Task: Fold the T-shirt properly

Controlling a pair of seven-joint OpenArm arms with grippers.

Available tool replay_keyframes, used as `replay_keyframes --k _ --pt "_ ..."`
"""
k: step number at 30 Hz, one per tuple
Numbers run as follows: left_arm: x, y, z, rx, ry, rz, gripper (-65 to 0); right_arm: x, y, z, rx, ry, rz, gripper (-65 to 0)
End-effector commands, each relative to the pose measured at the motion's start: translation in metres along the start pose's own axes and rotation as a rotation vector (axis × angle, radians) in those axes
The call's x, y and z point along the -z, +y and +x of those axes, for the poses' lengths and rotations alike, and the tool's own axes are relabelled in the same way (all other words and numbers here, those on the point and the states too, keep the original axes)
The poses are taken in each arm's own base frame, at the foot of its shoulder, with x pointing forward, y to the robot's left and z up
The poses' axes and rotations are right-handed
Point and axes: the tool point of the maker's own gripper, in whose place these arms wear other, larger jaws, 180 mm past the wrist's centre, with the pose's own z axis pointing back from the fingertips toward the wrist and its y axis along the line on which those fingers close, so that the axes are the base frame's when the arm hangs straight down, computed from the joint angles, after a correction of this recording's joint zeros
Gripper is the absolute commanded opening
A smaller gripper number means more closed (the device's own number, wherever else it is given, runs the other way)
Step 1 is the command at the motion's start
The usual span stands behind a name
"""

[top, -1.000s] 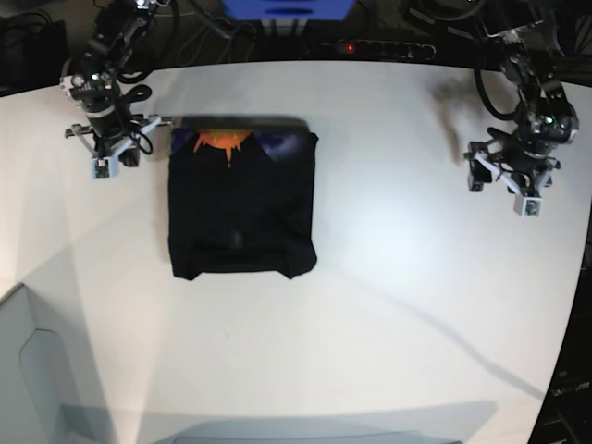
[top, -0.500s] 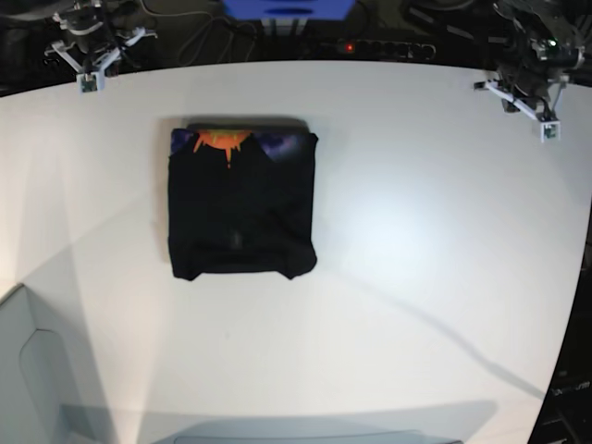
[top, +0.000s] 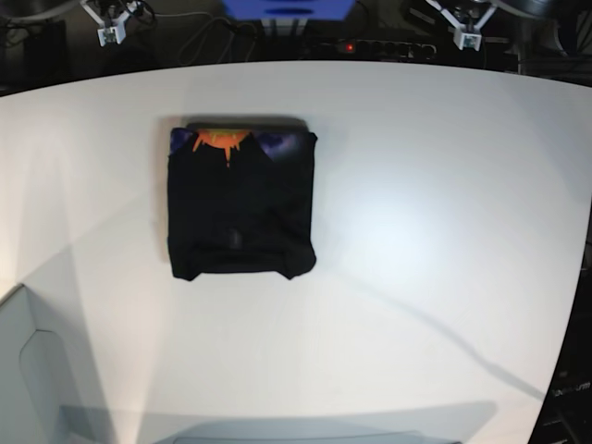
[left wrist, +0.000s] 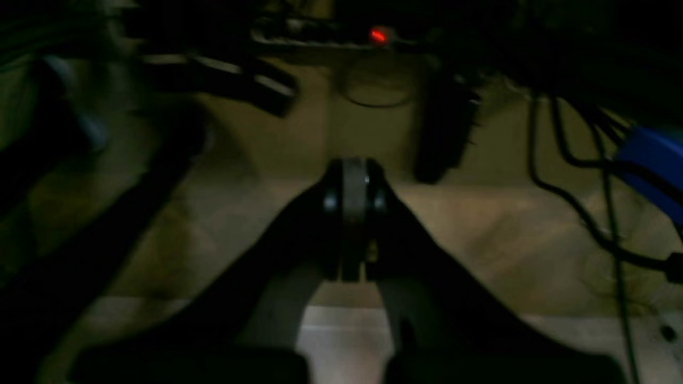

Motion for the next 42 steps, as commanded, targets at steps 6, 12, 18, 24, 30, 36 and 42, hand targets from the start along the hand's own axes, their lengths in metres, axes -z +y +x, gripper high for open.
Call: replay_keyframes --k 6,12,18,24,30,36,42 --pt "0.039 -0.019 -0.068 -0.086 0.114 -0.014 -65.0 0.054 0.024 -0.035 0.095 -0.009 0.157 -65.0" --pt "0.097 -0.021 -0.088 -0.157 0.149 -0.056 -65.0 0.092 0.071 -0.062 0.202 0.000 0.300 -65.0" --pt "0.149 -0.027 -0.077 -0.198 0.124 -0.115 -65.0 0.119 0.089 -0.062 0.352 -0.057 0.303 -65.0" --pt "0.169 -0.042 -0.059 -0.157 0.088 -0.163 -65.0 0.146 0.063 -0.070 0.235 0.003 0.080 -65.0" --pt "0.181 -0.034 -0.025 -0.084 0.051 -0.074 -65.0 0.154 0.017 -0.051 -0.002 -0.001 -0.243 -65.0" --pt "0.186 -0.016 -0.014 -0.018 0.054 0.064 -65.0 0.154 0.007 -0.041 -0.107 0.061 -0.372 -65.0" --pt "0.189 -0.021 -0.011 0.003 0.151 0.052 -65.0 0.160 0.030 -0.049 -0.072 0.171 -0.341 -65.0"
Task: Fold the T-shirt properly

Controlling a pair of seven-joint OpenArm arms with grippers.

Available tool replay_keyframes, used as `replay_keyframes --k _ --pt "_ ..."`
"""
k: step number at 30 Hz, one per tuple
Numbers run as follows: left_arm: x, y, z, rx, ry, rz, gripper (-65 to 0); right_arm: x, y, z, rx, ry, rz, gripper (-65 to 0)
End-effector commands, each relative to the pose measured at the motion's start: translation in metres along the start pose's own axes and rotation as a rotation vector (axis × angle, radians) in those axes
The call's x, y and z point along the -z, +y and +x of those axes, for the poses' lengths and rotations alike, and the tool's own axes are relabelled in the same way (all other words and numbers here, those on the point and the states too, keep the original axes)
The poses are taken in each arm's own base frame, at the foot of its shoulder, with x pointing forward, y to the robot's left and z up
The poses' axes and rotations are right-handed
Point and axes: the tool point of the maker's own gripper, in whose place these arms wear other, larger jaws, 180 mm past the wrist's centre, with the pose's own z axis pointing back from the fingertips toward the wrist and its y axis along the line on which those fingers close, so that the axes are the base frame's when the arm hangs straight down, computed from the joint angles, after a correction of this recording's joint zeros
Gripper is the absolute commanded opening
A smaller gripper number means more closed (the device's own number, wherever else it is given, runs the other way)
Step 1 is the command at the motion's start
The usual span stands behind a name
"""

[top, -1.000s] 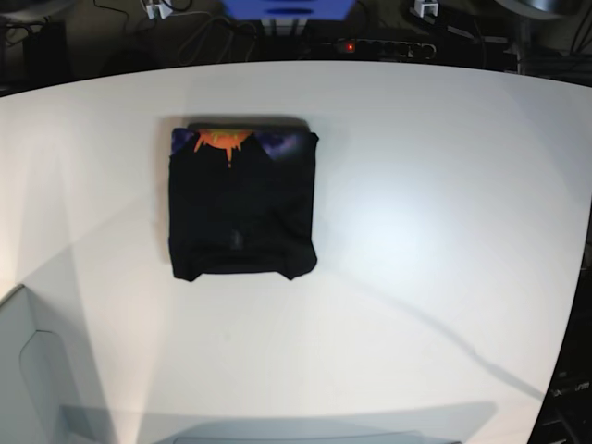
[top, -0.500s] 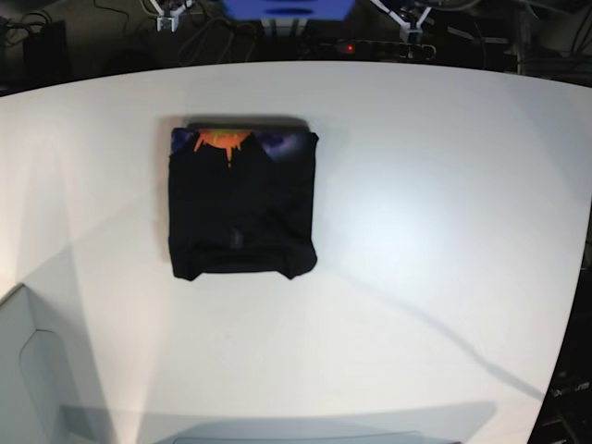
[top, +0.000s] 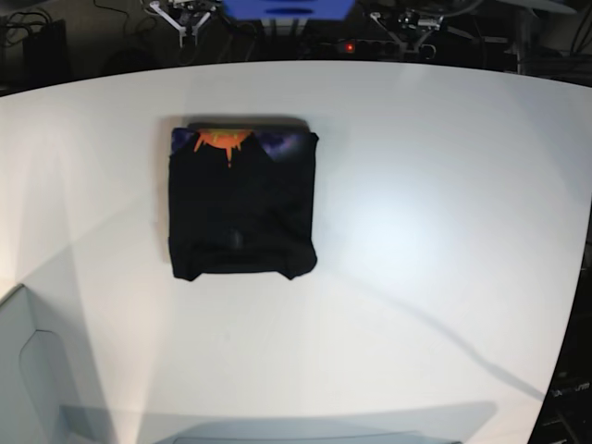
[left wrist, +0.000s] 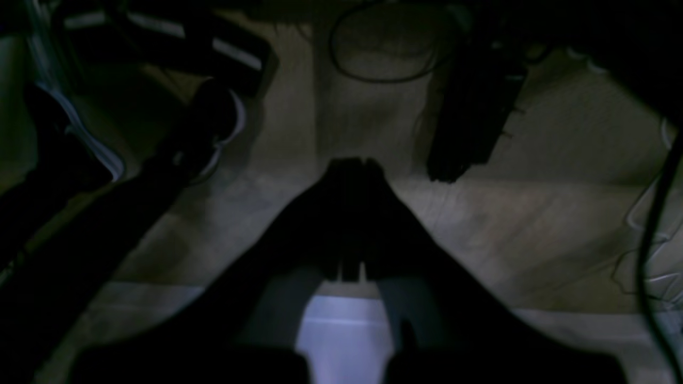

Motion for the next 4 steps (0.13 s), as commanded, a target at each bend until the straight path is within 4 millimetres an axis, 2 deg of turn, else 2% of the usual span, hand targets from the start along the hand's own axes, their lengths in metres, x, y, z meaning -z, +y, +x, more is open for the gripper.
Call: replay_keyframes --k 1,4 --pt "-0.0007 0.0077 0.0033 0.001 0.003 0.015 -65.0 0.0015 -0.0138 -0.0078 -0.002 0.022 -0.033 -65.0" --pt "-0.0005 0.0073 0.0056 0.002 0.023 0.016 -65.0 0.0025 -0.0141 -0.0039 0.004 0.049 -0.034 -65.0"
